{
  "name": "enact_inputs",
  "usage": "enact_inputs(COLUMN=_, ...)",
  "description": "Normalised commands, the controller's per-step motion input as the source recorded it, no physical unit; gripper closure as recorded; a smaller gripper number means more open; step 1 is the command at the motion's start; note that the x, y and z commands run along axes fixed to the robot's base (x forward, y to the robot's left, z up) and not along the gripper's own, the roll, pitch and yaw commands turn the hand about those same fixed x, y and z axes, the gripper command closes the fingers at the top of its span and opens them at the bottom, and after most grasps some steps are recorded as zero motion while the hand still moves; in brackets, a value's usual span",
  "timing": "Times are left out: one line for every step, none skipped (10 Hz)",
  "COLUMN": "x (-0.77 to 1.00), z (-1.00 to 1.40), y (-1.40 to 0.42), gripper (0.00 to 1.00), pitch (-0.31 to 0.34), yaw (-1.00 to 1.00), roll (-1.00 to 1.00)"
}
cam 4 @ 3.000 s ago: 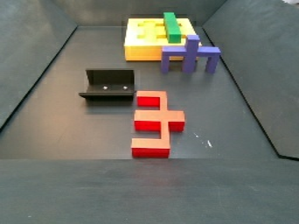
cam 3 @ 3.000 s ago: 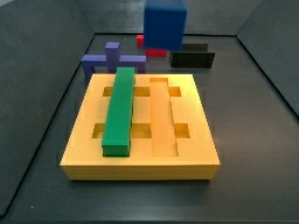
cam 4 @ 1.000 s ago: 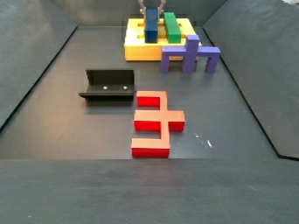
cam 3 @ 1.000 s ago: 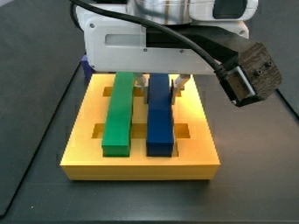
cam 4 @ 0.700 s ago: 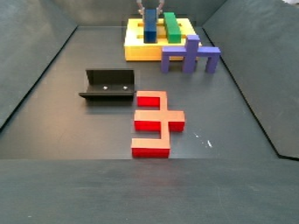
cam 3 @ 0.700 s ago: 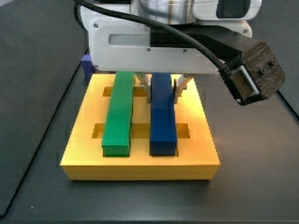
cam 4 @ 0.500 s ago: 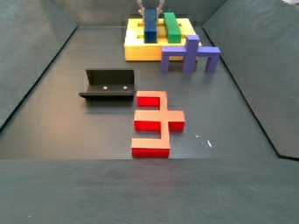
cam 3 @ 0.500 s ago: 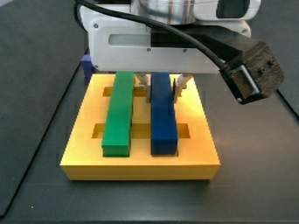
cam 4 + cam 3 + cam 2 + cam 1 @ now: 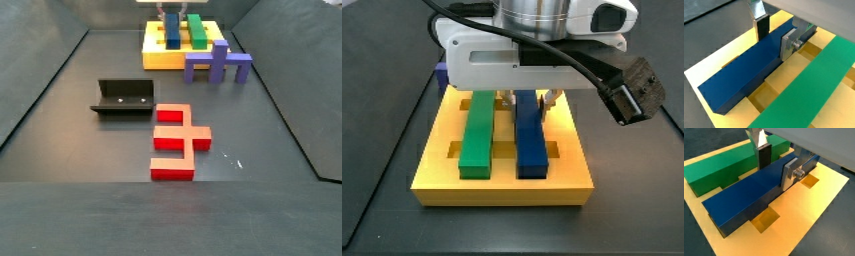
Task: Pick up the blue object. Move up. Move to above the board. Insert the blue object.
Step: Insert the blue object.
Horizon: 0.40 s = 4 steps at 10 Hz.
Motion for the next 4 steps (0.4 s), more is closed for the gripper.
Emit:
enact_inputs(x=0.05, z=-0.15, y=0.0, gripper=1.0, pitch=0.0, yaw=0.04, roll=0.19)
enact_inputs(x=0.0, z=-0.02, y=0.0, gripper=1.0, pitch=0.0, yaw=0.0, roll=0.02)
enact_inputs(x=-0.02, z=0.0, y=0.0, gripper=1.0, pitch=0.0, yaw=0.0, roll=0.0)
enact_inputs(x=-0.05, z=0.0, y=0.0, gripper=1.0, pitch=0.0, yaw=0.0, roll=0.0)
